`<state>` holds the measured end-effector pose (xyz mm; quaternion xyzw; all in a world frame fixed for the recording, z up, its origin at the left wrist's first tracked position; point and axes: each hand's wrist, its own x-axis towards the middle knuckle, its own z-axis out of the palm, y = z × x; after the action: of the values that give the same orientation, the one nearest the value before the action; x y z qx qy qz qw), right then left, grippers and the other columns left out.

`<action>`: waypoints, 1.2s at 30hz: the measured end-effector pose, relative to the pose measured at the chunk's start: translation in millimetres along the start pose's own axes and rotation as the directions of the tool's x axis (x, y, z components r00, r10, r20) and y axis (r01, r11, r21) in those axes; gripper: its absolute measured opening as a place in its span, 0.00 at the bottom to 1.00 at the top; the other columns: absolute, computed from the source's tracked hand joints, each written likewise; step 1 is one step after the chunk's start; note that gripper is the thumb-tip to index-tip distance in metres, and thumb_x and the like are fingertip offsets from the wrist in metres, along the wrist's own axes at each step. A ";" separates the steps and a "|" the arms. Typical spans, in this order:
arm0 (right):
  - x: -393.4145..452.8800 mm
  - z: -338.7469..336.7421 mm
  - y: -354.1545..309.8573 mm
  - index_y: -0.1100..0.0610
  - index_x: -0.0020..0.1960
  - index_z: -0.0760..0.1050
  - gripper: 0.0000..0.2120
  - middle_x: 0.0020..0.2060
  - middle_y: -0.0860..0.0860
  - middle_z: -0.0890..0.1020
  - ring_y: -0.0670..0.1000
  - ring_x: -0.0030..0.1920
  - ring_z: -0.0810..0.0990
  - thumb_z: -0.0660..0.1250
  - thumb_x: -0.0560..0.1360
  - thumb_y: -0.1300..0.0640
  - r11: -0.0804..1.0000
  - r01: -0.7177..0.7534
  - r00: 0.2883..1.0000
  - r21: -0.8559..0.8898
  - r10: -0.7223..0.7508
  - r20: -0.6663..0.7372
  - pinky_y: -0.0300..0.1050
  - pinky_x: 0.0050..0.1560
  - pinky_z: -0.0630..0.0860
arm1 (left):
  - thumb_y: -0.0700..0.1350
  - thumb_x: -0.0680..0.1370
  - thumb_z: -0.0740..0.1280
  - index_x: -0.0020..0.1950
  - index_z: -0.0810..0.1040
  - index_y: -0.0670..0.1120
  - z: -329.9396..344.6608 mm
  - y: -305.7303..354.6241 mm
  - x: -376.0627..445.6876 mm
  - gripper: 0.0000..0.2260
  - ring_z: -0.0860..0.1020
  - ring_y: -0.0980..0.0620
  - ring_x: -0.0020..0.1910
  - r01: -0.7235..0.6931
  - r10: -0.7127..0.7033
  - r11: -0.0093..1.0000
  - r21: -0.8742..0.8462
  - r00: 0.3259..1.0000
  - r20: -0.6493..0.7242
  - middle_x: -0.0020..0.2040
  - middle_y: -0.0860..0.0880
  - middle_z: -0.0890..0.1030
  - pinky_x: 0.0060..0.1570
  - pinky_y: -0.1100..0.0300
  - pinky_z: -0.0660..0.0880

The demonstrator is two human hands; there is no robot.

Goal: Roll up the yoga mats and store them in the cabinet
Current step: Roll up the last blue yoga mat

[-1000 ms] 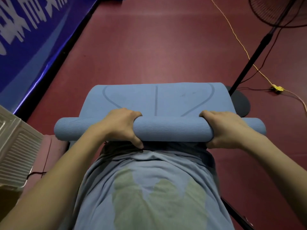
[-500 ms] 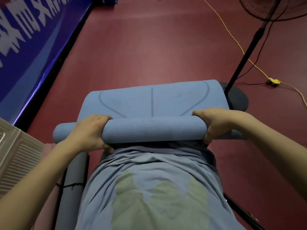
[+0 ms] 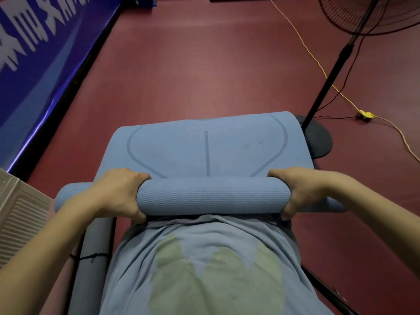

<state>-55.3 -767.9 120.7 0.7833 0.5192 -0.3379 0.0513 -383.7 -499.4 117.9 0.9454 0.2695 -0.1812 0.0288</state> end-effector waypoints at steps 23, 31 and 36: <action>25.3 2.1 -6.3 0.47 0.56 0.64 0.34 0.46 0.44 0.76 0.52 0.45 0.77 0.79 0.57 0.42 0.957 -0.003 0.951 -0.291 -0.087 -0.296 0.48 0.38 0.69 | 0.70 0.53 0.69 0.64 0.75 0.60 14.0 7.2 9.4 0.40 0.82 0.51 0.54 0.059 -0.053 0.998 0.015 0.970 -0.237 0.54 0.60 0.83 0.40 0.56 0.69; 29.9 51.3 -10.1 0.57 0.54 0.73 0.28 0.43 0.52 0.78 0.59 0.43 0.77 0.69 0.54 0.54 0.926 -0.027 0.692 -0.376 -0.254 -0.676 0.53 0.42 0.74 | 0.67 0.50 0.73 0.46 0.76 0.57 -10.5 0.8 26.6 0.28 0.79 0.53 0.38 0.023 -0.025 1.000 -0.021 0.995 -0.101 0.36 0.58 0.79 0.33 0.58 0.71; 29.6 29.8 -18.5 0.52 0.56 0.69 0.28 0.45 0.49 0.77 0.55 0.44 0.78 0.72 0.58 0.52 0.906 -0.108 0.839 -0.410 -0.138 -0.526 0.46 0.37 0.67 | 0.65 0.53 0.74 0.63 0.74 0.61 11.9 4.7 18.6 0.38 0.81 0.52 0.54 0.048 -0.065 0.995 -0.086 0.976 -0.207 0.53 0.59 0.82 0.43 0.57 0.69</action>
<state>-78.3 -749.3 85.7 0.8121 0.5792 0.0187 0.0681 -370.5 -495.9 100.0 0.9492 0.3048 -0.0706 0.0331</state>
